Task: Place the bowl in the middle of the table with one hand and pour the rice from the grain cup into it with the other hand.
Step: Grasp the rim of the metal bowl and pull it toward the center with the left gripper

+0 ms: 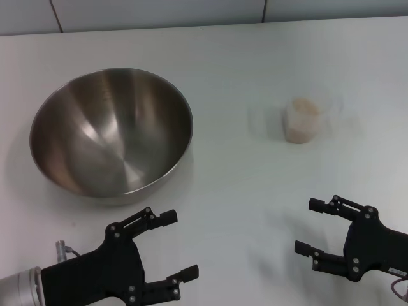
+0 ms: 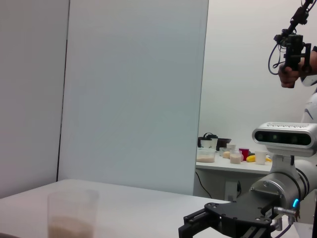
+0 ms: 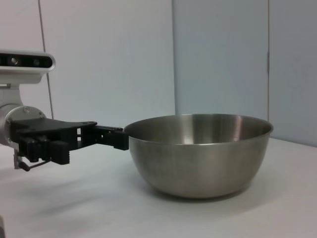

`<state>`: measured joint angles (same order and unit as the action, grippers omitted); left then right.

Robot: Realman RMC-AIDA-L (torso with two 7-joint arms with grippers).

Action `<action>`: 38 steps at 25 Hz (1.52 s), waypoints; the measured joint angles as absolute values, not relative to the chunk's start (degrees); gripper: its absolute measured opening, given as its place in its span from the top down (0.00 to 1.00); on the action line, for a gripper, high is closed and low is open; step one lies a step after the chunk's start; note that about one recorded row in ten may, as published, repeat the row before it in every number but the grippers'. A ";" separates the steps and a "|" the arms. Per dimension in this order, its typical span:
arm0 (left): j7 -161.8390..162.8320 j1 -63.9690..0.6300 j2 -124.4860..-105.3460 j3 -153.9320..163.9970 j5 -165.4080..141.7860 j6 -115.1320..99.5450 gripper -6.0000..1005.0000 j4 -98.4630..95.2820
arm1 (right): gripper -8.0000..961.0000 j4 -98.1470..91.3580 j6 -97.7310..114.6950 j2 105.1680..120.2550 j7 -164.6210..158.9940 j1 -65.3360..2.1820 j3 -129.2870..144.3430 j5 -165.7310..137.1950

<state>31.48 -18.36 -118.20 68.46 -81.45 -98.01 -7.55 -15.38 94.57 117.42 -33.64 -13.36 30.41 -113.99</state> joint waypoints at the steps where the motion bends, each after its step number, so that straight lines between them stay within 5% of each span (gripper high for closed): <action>1: 31.48 -18.36 -118.20 68.46 -81.45 -98.01 0.14 -7.55 | 0.18 -15.38 94.57 117.42 -33.61 -13.36 30.41 -114.00; 21: 41.06 -16.57 -118.03 36.31 -81.11 -100.22 0.14 -11.33 | 0.18 -15.38 94.38 117.92 -33.22 -12.91 30.07 -114.00; 38: 44.42 -23.30 -118.33 30.12 -81.41 -81.39 0.14 -15.26 | 0.18 -15.39 94.40 118.23 -33.13 -13.07 30.06 -113.58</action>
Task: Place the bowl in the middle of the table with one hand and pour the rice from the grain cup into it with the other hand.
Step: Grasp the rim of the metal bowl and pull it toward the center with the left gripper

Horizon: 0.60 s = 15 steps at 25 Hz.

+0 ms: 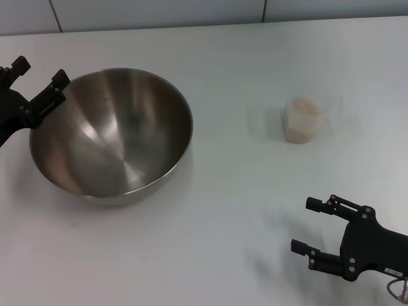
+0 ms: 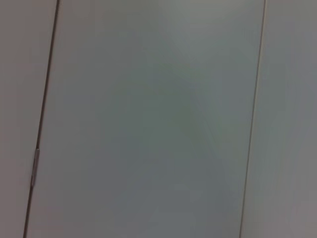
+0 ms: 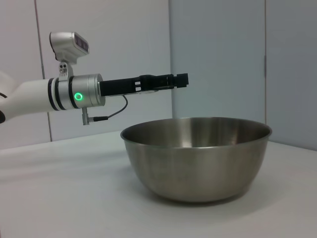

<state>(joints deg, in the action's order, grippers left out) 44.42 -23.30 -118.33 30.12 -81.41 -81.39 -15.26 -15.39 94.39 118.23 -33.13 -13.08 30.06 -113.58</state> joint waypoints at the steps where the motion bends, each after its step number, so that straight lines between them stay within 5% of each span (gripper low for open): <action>1: 44.42 -23.30 -118.33 30.12 -81.41 -81.39 0.14 -15.26 | 0.18 -15.39 94.40 118.23 -33.13 -13.07 30.06 -113.58; 15: 77.72 -23.81 -117.97 37.63 -99.50 -69.37 0.14 -39.36 | 0.18 -15.47 93.75 118.21 -33.13 -13.34 29.97 -113.46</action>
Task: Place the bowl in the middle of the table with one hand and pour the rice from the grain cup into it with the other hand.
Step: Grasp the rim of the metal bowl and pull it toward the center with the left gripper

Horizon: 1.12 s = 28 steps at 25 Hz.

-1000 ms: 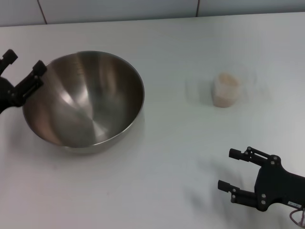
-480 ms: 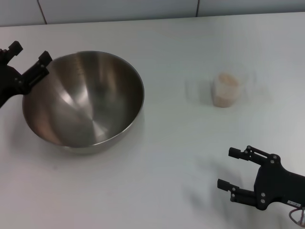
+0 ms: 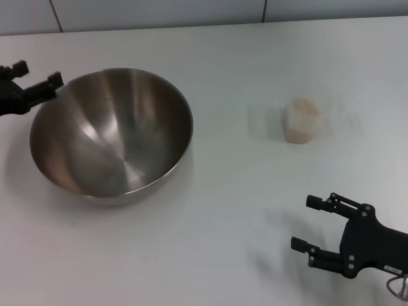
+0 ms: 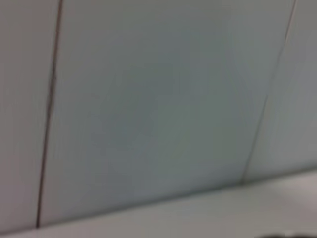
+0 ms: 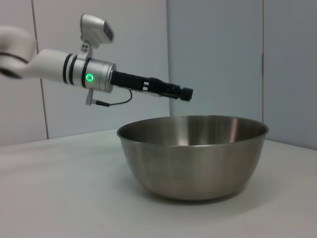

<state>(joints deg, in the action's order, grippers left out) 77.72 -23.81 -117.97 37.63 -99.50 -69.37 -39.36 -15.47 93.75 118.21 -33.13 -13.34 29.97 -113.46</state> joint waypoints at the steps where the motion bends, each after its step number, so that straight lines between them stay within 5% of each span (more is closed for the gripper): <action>1: 77.72 -23.81 -117.97 37.63 -99.50 -69.37 0.14 -39.36 | 0.18 -15.47 93.75 118.21 -33.13 -13.34 29.97 -113.46; 28: 112.96 -36.76 -118.13 43.80 -146.32 -76.51 0.14 -57.80 | 0.18 -15.91 92.97 118.19 -33.13 -13.53 29.97 -113.37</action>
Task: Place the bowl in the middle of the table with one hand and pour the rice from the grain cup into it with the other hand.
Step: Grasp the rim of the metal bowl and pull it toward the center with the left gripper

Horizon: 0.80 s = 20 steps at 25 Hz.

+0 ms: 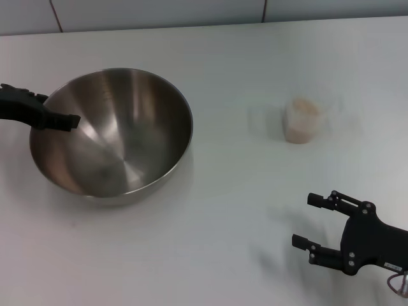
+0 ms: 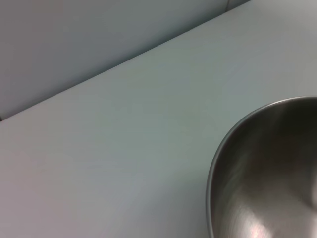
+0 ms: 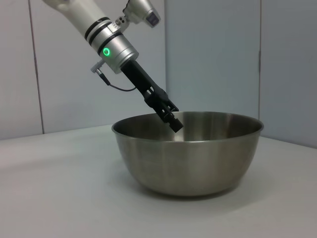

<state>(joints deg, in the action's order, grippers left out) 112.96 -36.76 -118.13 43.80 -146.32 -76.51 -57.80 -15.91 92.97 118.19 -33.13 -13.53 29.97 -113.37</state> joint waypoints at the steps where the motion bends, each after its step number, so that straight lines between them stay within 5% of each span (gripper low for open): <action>1: 112.96 -36.76 -118.13 43.80 -146.32 -76.51 0.14 -57.80 | 0.18 -15.91 92.92 118.20 -33.13 -13.53 29.97 -113.37; 14: 114.05 -36.93 -117.92 44.03 -147.16 -76.72 0.14 -58.17 | 0.18 -15.91 92.86 118.22 -33.13 -13.53 29.88 -113.37; 20: 114.66 -37.15 -117.79 43.79 -147.20 -77.38 0.33 -58.27 | 0.18 -15.91 92.86 118.21 -33.13 -13.53 29.88 -113.36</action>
<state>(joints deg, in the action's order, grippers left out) 114.66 -37.15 -117.79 43.79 -147.20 -77.38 -58.27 -15.91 92.86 118.21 -33.13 -13.53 29.88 -113.36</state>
